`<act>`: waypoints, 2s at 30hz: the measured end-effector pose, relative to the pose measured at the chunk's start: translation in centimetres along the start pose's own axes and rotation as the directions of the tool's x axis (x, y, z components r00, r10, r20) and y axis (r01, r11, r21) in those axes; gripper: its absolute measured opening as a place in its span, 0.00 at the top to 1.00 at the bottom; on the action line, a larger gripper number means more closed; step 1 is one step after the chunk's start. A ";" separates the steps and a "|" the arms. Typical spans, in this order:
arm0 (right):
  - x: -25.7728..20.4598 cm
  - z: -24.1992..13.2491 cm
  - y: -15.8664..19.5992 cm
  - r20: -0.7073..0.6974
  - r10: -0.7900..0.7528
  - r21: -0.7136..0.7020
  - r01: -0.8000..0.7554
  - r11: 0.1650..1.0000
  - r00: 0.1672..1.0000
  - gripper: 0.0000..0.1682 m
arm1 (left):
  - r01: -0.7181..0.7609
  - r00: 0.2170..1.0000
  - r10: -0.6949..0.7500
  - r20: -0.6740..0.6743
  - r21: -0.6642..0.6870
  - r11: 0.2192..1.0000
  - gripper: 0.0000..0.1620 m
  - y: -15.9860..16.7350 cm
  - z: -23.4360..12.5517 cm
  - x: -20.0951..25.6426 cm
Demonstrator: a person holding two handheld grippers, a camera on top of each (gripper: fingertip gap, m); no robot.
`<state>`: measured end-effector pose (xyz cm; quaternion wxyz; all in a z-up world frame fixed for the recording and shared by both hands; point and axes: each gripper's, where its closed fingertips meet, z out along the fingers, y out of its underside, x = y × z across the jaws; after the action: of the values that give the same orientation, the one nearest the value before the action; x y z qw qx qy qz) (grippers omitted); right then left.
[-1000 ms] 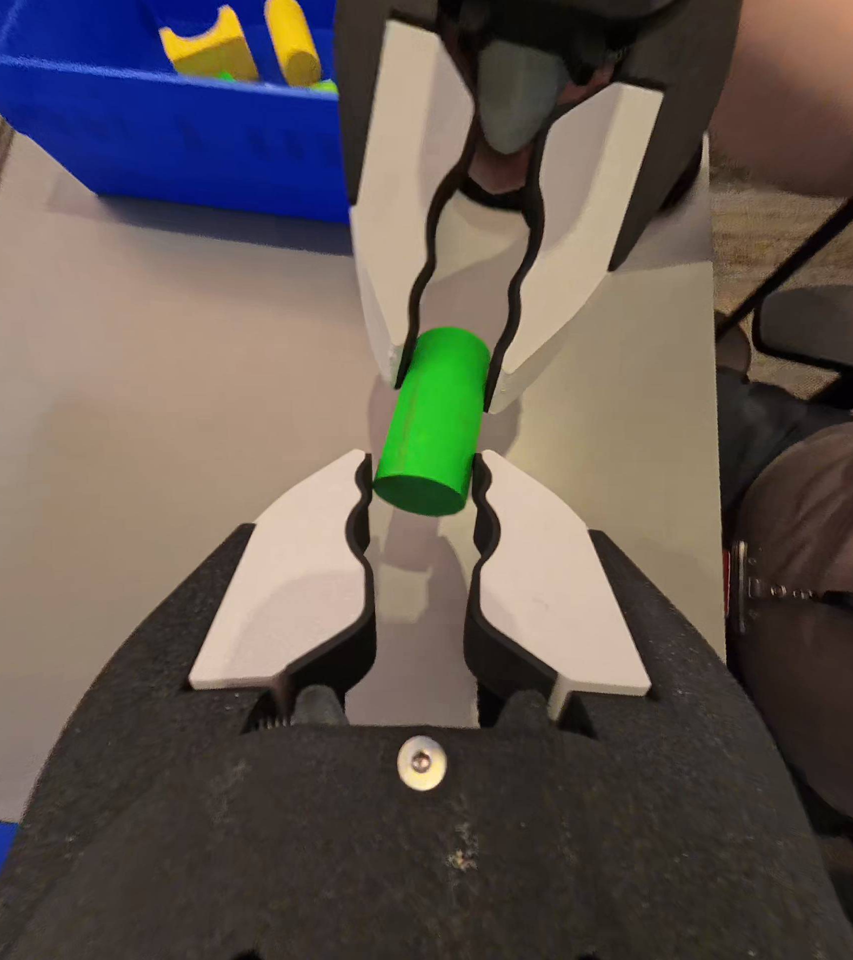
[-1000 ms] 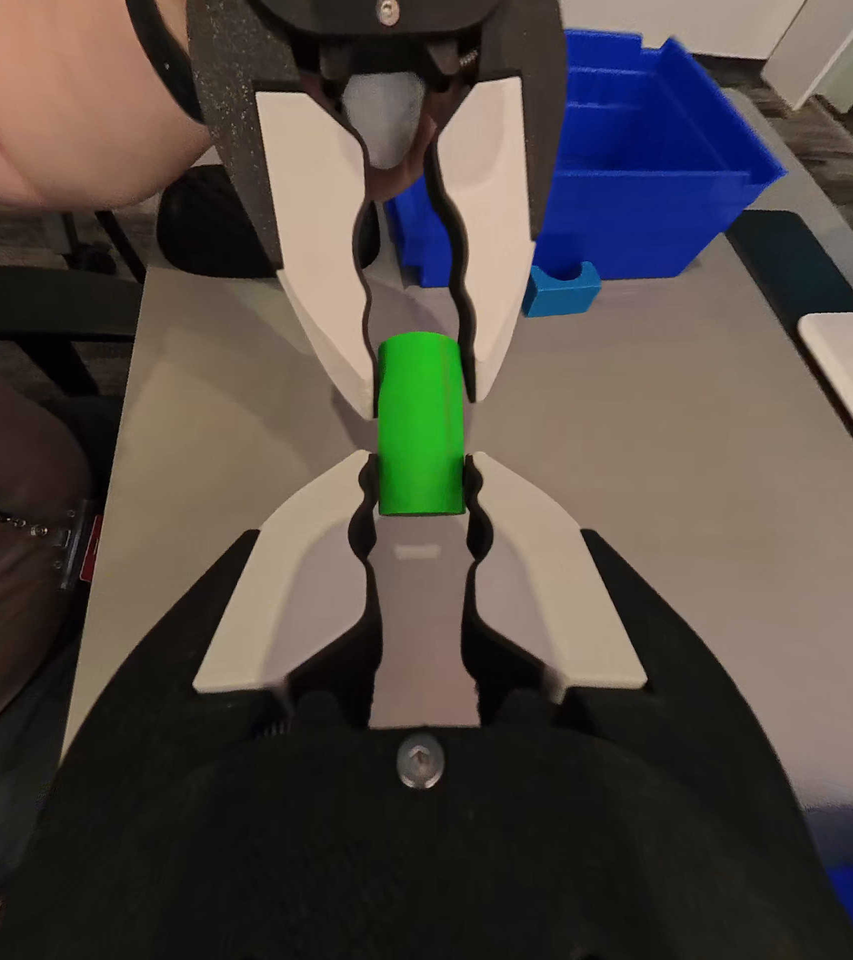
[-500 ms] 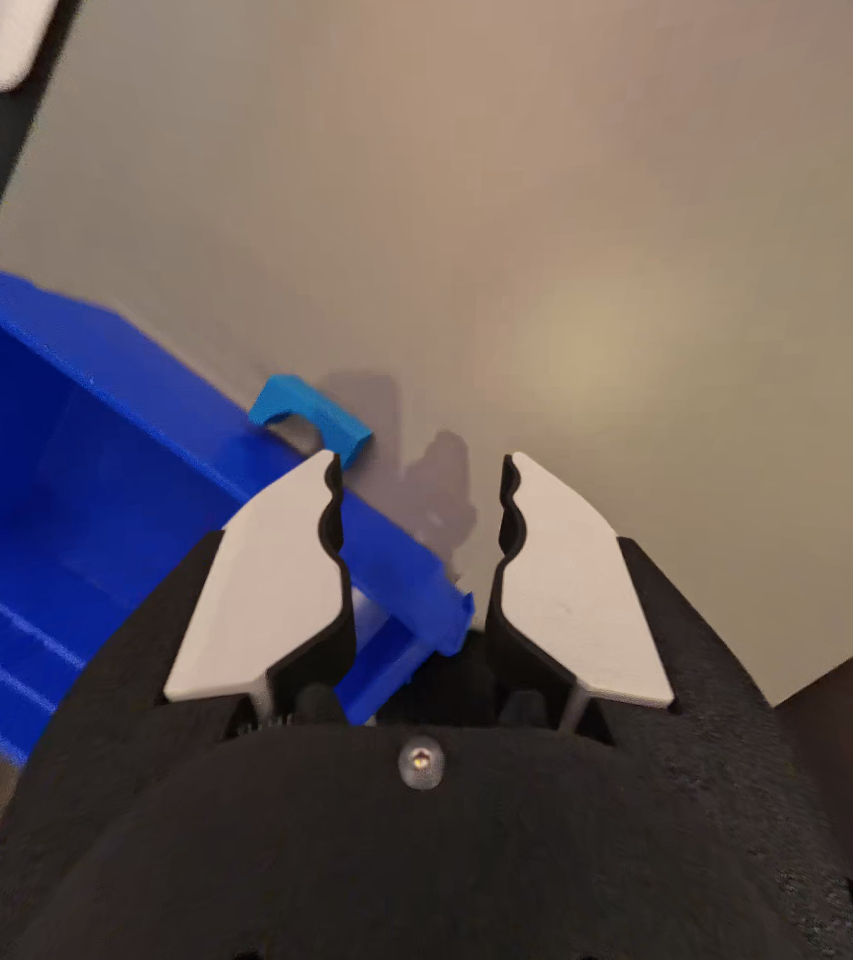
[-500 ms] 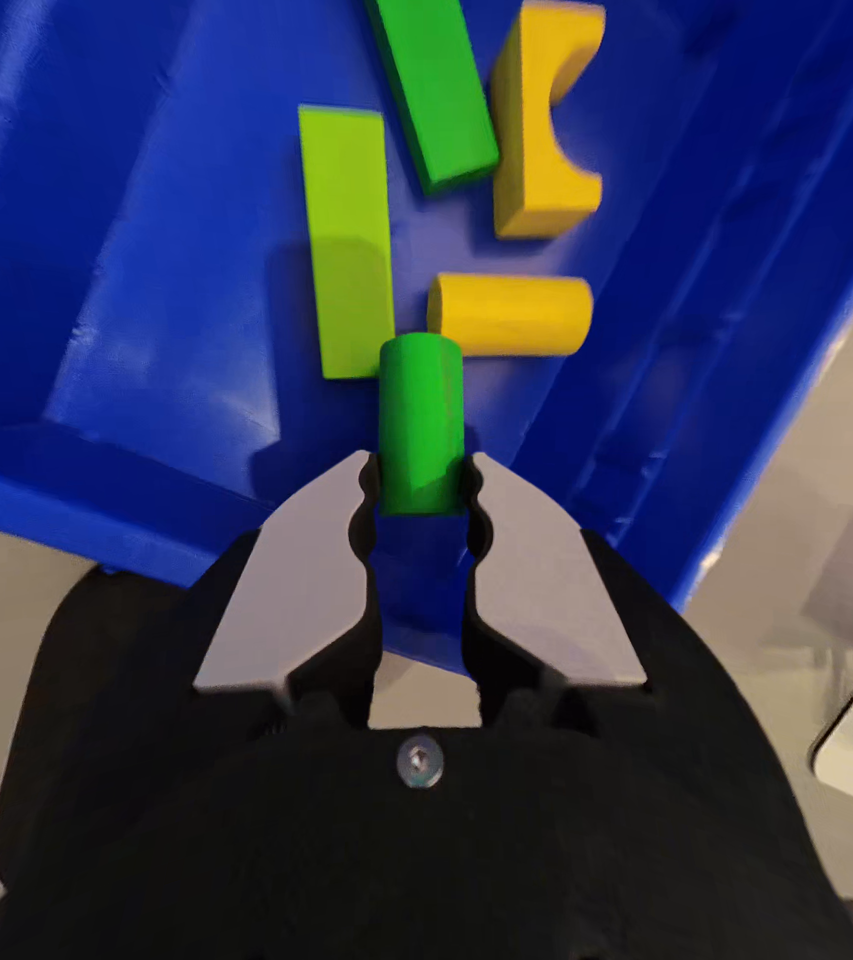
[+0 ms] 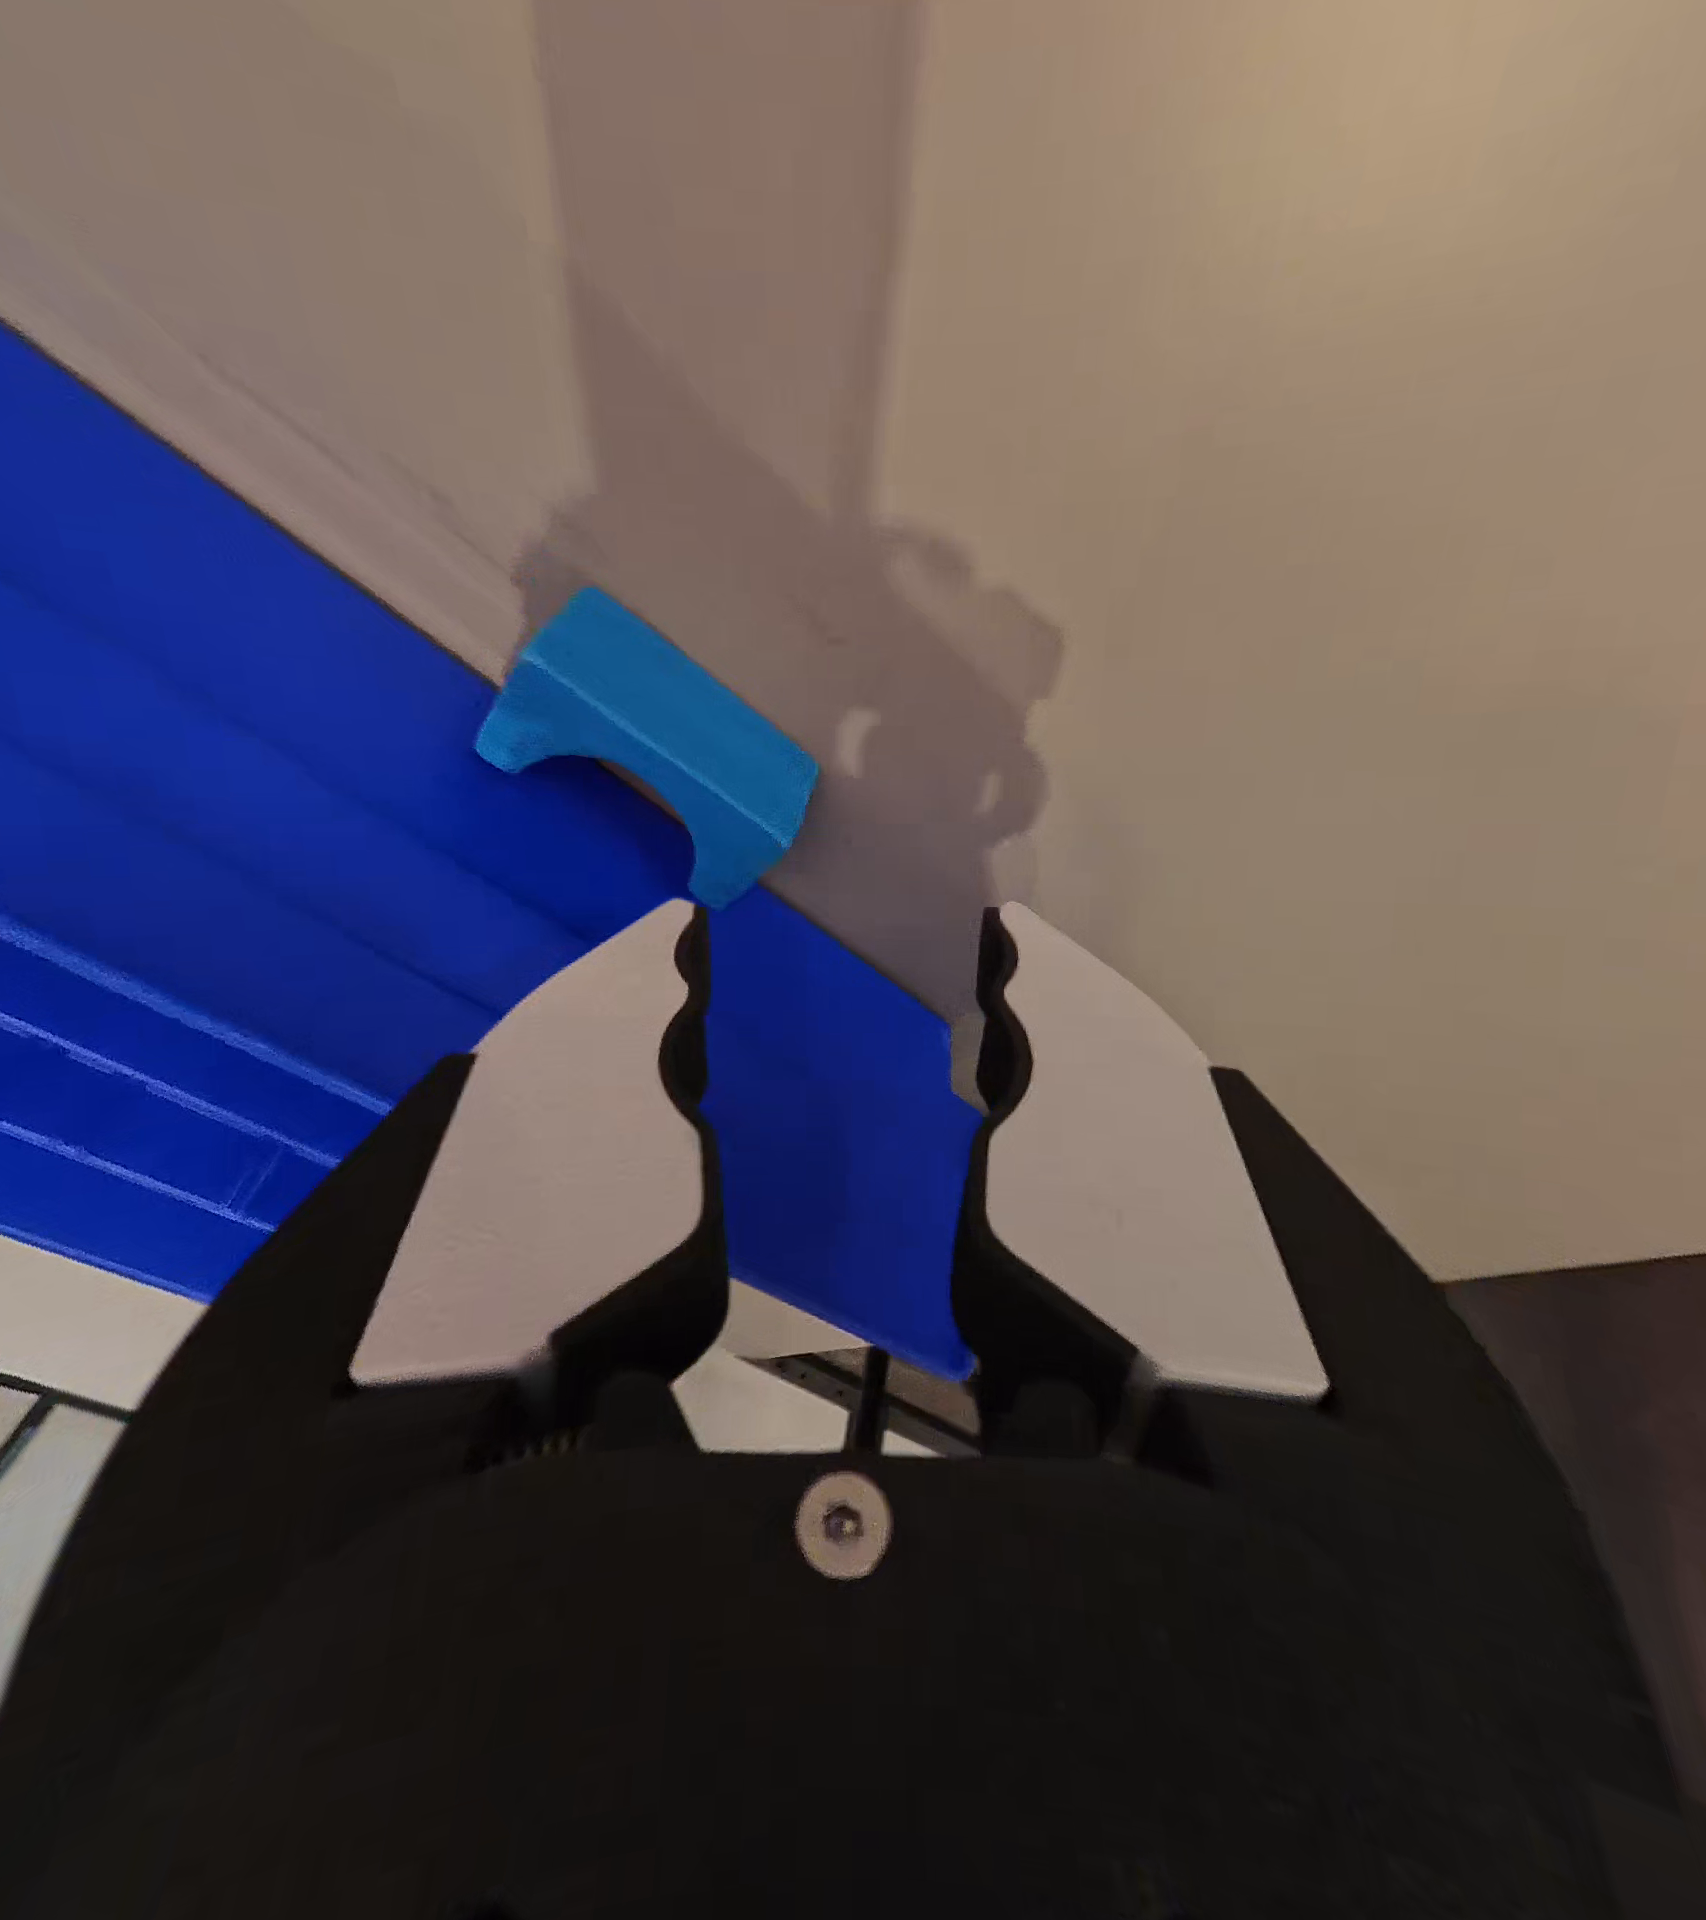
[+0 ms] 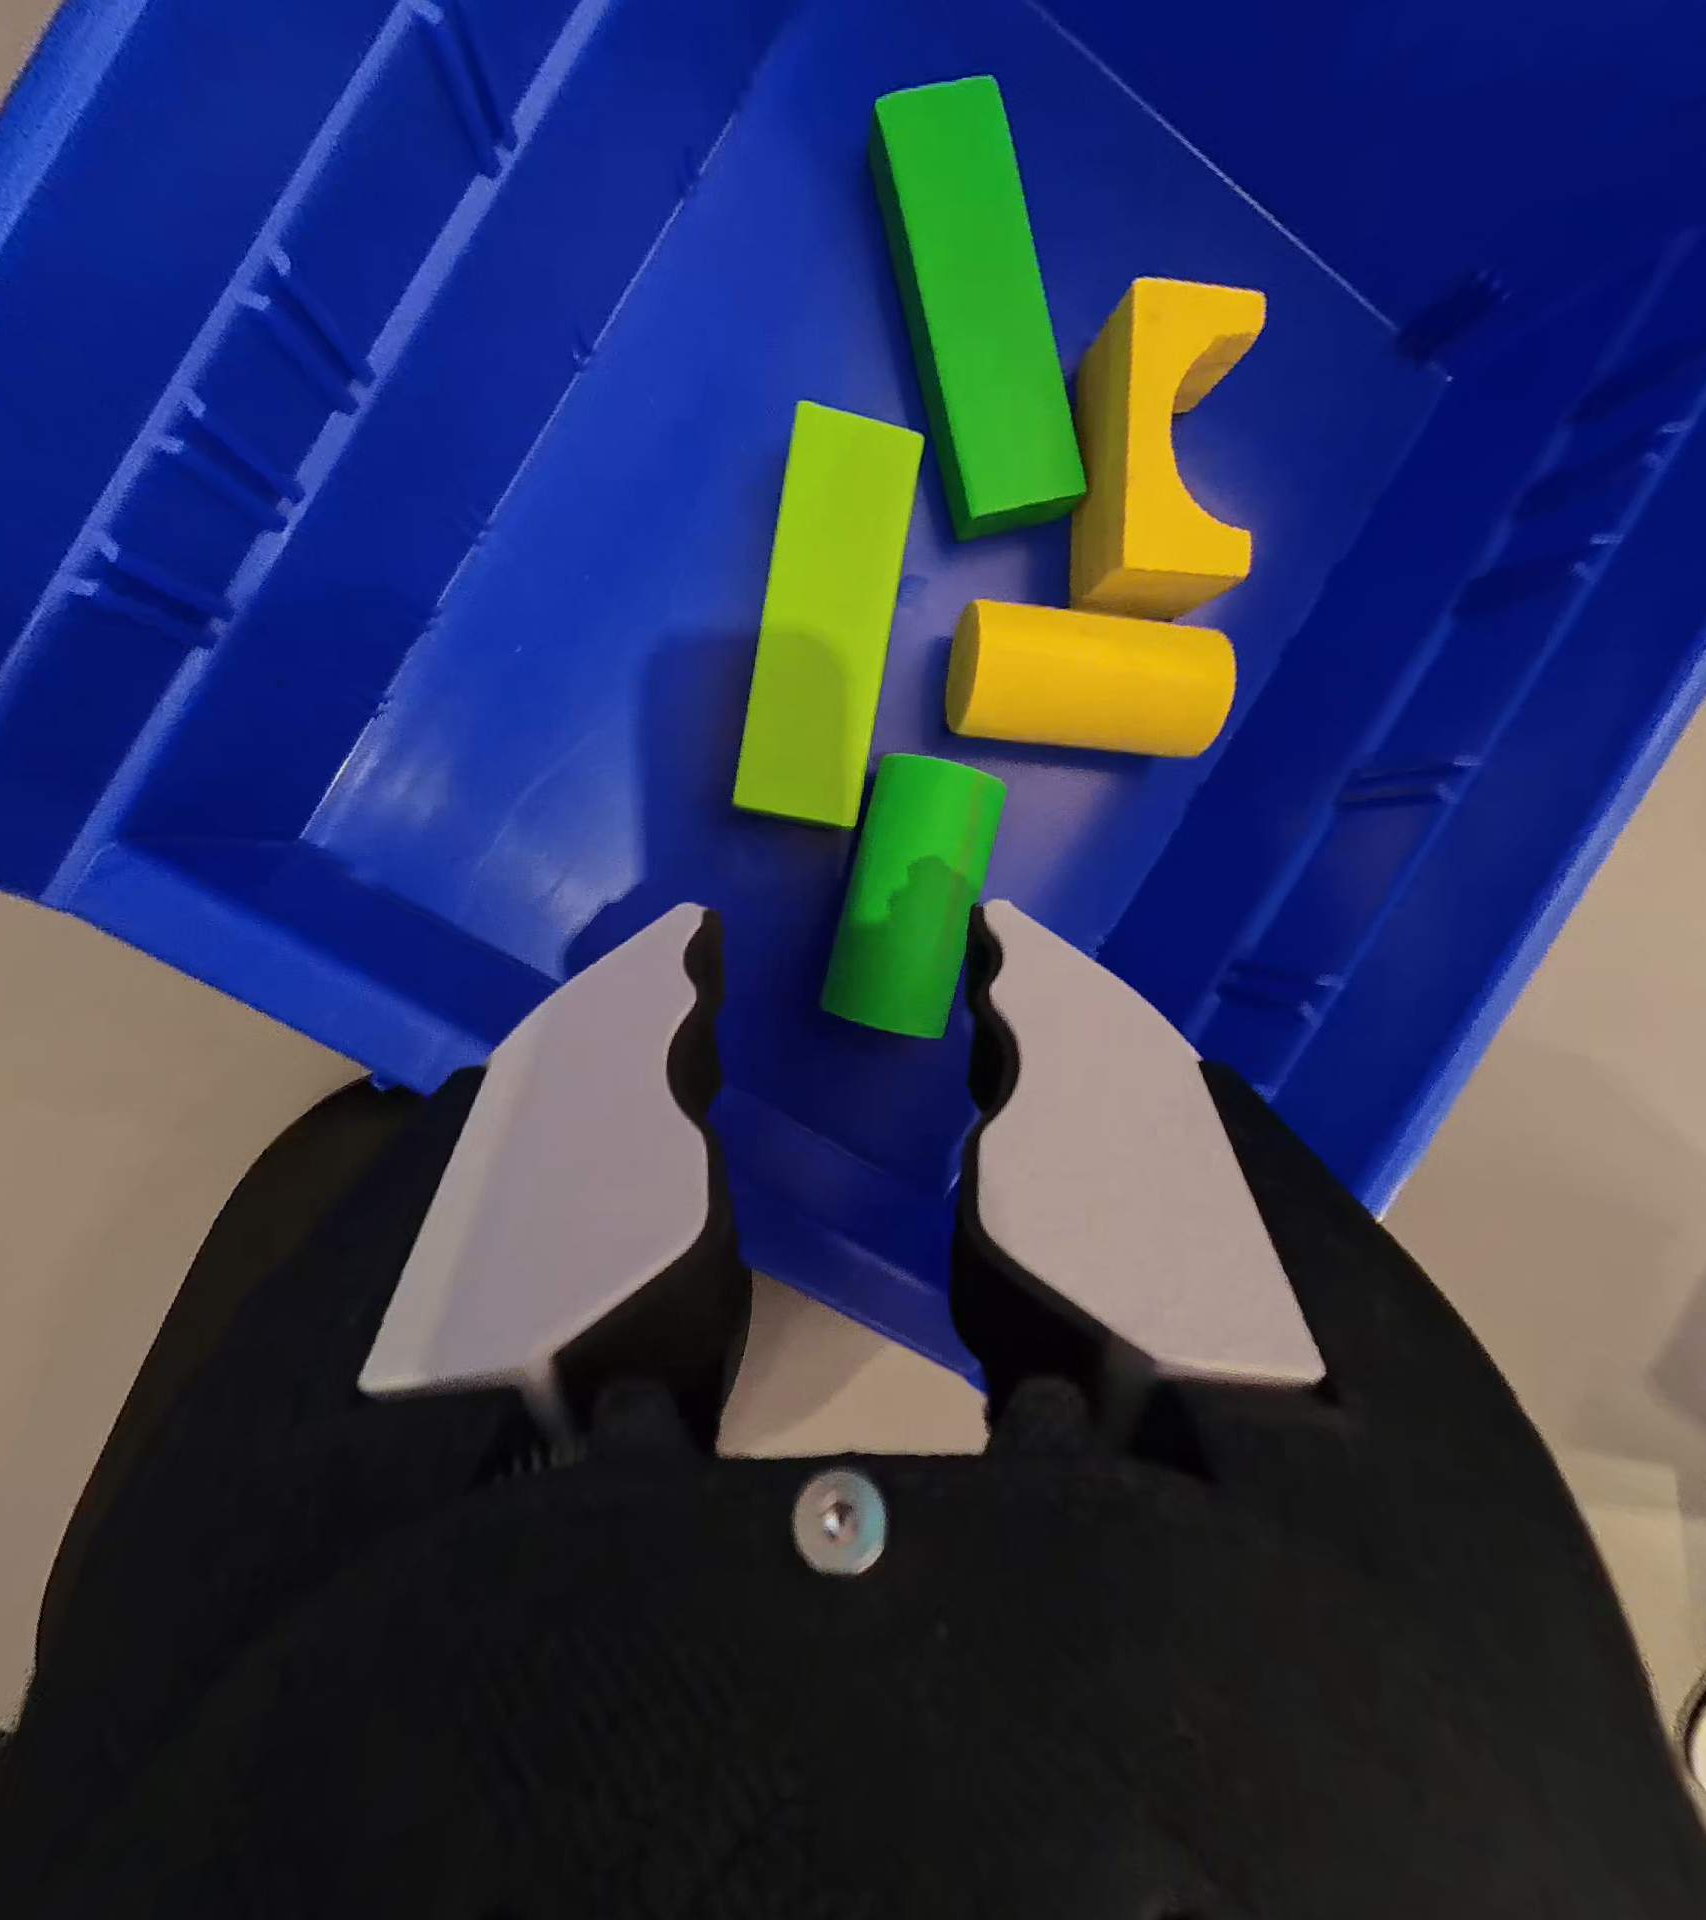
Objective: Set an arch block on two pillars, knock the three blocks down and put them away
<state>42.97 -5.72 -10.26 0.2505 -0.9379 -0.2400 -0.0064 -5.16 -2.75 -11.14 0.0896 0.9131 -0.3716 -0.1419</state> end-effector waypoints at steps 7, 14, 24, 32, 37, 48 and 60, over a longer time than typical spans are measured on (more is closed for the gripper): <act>-0.1 -0.4 0.4 -0.011 -0.078 -0.021 0.078 0.997 0.997 0.72 | 0.156 0.984 -0.155 -0.086 0.001 0.988 0.67 -1.1 0.8 -0.3; -1.1 -0.4 0.7 0.004 -0.134 -0.035 0.134 0.990 0.991 0.72 | 0.215 0.976 -0.216 -0.035 -0.050 0.975 0.72 -0.8 2.7 -1.0; -2.2 -0.1 1.5 0.039 -0.176 -0.061 0.178 0.982 0.984 0.72 | 0.268 0.960 -0.266 0.084 -0.006 0.963 0.69 -1.7 3.4 -2.2; -1.7 -1.1 2.0 0.009 -0.166 -0.050 0.166 0.985 0.986 0.72 | 0.114 0.972 -0.091 0.216 -0.096 0.989 0.92 -1.3 3.4 -2.8; -0.9 -2.8 1.4 -0.059 -0.127 -0.004 0.127 0.992 0.990 0.72 | -0.014 0.993 0.010 0.115 0.040 0.999 0.92 -3.2 0.5 -0.1; -14.0 -9.4 -12.6 -0.188 -0.427 0.670 0.433 0.603 0.884 0.57 | 0.143 0.699 0.486 -0.524 0.769 0.623 0.92 -9.0 -18.4 14.1; -20.5 -9.2 -15.2 -0.180 -0.586 0.755 0.493 0.433 0.790 0.57 | 0.143 0.446 0.687 -0.573 0.804 0.577 0.92 -7.9 -20.5 19.7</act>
<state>18.94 -7.69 2.17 0.5963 -0.6092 -0.5184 0.0682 20.18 -9.83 2.23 -0.1091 0.7137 -0.4581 0.5186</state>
